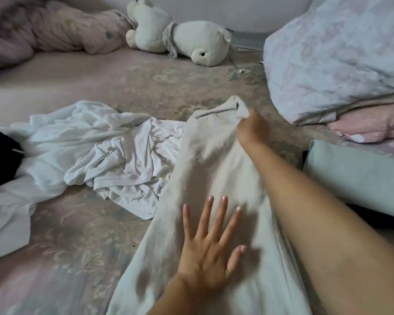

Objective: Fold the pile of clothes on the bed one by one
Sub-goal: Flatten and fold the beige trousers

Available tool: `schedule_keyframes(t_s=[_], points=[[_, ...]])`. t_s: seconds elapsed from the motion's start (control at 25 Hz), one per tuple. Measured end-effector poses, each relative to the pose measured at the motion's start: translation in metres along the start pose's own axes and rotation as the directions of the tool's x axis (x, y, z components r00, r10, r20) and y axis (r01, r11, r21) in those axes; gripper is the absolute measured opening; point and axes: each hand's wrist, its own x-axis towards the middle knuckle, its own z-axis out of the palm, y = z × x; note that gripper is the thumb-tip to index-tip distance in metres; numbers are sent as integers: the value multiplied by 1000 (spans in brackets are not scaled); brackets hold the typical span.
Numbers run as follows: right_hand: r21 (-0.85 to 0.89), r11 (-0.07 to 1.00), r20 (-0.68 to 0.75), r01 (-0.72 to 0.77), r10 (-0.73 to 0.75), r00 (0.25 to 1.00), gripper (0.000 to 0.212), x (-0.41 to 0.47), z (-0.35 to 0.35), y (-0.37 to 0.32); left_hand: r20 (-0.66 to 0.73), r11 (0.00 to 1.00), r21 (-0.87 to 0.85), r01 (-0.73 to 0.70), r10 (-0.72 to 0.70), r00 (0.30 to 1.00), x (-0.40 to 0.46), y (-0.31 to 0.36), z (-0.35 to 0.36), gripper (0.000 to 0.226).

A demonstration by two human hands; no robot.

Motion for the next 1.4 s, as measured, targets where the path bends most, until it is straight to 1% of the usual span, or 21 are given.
schedule_keyframes(t_s=[0.04, 0.12, 0.2, 0.28, 0.36, 0.44, 0.52, 0.6, 0.68, 0.72, 0.8, 0.88, 0.96, 1.0, 1.04, 1.08, 1.16, 1.2, 1.28, 1.36, 1.4], points=[[-78, 997, 37, 15, -12, 999, 36, 2, -4, 11, -4, 1000, 15, 16, -16, 1000, 2, 3, -1, 63], [-163, 986, 261, -43, 85, 961, 42, 2, 2, 37, 44, 997, 7, 82, -83, 996, 4, 10, 5, 61], [-113, 982, 364, -154, 185, 913, 49, 3, 8, 50, 168, 992, 16, 124, -125, 978, 3, 16, 14, 61], [16, 980, 338, -197, 180, 924, 50, 14, 15, 49, 209, 990, 35, 136, -140, 968, 2, 17, 24, 62], [38, 989, 229, -141, 129, 965, 41, 17, 20, 48, 187, 991, 33, 127, -131, 973, 2, 17, 26, 62], [-49, 996, 83, -77, 81, 993, 31, 12, 30, 55, 181, 992, 31, 120, -124, 976, 4, 16, 27, 62], [-285, 958, 75, -17, 40, 996, 40, -5, 33, 57, 201, 992, 24, 125, -127, 971, 5, 16, 25, 62], [-415, 892, 86, 177, -155, 984, 55, -31, 21, 46, 247, 990, 9, 143, -141, 959, 5, 16, 19, 65], [-254, 856, 178, 450, -416, 892, 55, -85, 5, 44, 350, 988, -13, 155, -141, 926, 7, 18, 13, 68], [-127, 854, 235, 505, -469, 852, 52, -126, -4, 53, 390, 988, -10, 153, -137, 911, 9, 18, 12, 66], [-108, 848, 421, 519, -434, 797, 66, -216, -29, 94, 483, 993, -10, 114, -95, 871, 16, 12, 5, 64], [-267, 800, 429, 538, -401, 809, 91, -273, -53, 137, 548, 990, -84, 113, -49, 835, 3, 7, -11, 64], [-369, 799, 475, 475, -278, 835, 92, -303, -79, 160, 561, 979, -169, 112, 2, 828, -39, 4, -37, 63], [-340, 810, 499, 478, -275, 822, 89, -320, -91, 159, 552, 975, -204, 90, 38, 833, -72, 6, -54, 63], [-276, 803, 476, 528, -363, 801, 82, -339, -100, 158, 508, 970, -241, 42, 89, 857, -107, 6, -70, 64], [-202, 774, 443, 600, -474, 761, 75, -366, -106, 156, 449, 960, -277, -26, 153, 880, -145, 5, -84, 70], [-29, 653, 442, 756, -670, 596, 65, -416, -124, 161, 428, 938, -319, -137, 271, 862, -209, -1, -111, 84], [19, 574, 481, 819, -723, 496, 64, -437, -134, 165, 424, 932, -305, -195, 316, 849, -237, -6, -119, 88], [-15, 402, 545, 916, -765, 344, 68, -462, -147, 172, 353, 908, -215, -359, 415, 839, -277, -17, -124, 88], [-111, 252, 531, 961, -803, 272, 71, -473, -151, 177, 238, 851, -127, -510, 525, 817, -297, -23, -122, 70], [-120, 242, 500, 963, -823, 269, 74, -475, -153, 178, 160, 828, -99, -552, 561, 812, -301, -23, -124, 59]])
